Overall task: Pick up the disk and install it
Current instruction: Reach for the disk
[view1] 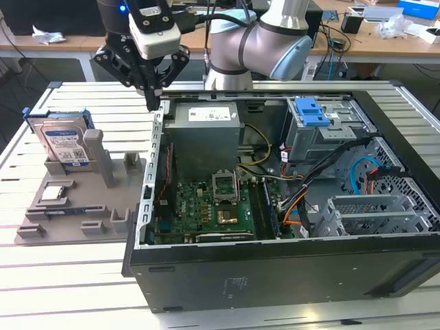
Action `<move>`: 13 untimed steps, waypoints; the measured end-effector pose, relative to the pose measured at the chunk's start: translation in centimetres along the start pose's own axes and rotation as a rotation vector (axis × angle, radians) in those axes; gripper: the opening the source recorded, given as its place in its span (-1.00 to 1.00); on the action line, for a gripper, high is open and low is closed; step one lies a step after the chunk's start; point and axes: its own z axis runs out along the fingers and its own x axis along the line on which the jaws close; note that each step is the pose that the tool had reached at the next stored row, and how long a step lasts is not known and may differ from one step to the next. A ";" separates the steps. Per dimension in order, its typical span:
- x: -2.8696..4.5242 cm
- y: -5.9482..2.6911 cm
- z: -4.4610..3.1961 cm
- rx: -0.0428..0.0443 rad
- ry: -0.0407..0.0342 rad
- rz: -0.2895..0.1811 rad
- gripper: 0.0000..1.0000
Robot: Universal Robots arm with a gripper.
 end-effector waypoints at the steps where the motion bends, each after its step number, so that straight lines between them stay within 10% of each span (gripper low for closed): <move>1: 0.60 -0.03 -0.01 0.0000 0.0000 0.000 -0.79; 13: 5.07 -0.27 -0.13 0.0001 0.0001 0.000 -0.79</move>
